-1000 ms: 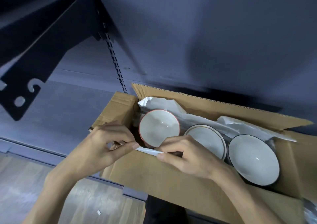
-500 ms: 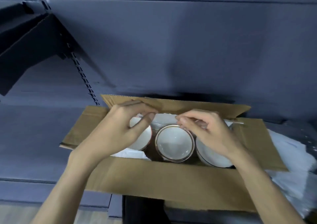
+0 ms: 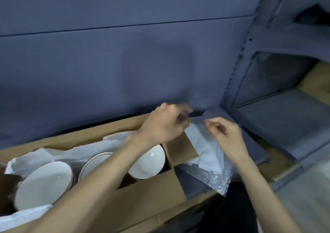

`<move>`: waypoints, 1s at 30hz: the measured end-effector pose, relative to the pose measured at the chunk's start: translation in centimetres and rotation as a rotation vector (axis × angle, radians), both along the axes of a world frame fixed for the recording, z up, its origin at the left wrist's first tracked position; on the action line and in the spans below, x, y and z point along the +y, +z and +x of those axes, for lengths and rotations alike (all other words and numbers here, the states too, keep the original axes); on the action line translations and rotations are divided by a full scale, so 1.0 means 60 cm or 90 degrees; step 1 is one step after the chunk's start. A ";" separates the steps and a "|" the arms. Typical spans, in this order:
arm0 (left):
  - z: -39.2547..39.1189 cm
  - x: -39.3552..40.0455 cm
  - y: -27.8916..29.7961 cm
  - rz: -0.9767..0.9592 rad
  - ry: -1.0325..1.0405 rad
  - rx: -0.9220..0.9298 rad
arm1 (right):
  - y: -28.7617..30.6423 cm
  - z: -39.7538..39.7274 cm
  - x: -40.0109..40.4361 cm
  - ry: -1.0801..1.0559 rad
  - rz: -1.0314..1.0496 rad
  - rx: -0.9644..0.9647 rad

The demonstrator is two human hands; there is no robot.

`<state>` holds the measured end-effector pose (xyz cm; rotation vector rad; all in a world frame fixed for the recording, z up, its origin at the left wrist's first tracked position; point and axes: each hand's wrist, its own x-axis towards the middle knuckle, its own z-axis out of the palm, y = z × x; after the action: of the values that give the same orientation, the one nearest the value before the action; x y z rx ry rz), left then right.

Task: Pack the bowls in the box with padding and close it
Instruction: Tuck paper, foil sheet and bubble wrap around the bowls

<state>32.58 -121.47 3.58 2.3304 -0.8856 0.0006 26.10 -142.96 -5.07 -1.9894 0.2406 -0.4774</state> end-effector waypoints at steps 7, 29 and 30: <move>0.112 -0.114 -0.081 0.238 -0.010 0.071 | -0.094 -0.025 -0.070 -0.163 -0.085 0.244; 0.121 -0.186 -0.083 -0.063 -0.128 0.039 | -0.117 -0.034 -0.086 -0.268 0.250 0.055; 0.117 -0.179 -0.061 -0.090 -0.116 0.024 | -0.120 -0.033 -0.087 -0.281 0.243 0.077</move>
<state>39.60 -132.23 -0.07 2.1067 -1.0414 -0.0546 24.11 -148.18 -12.27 -1.5878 0.7971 -0.5417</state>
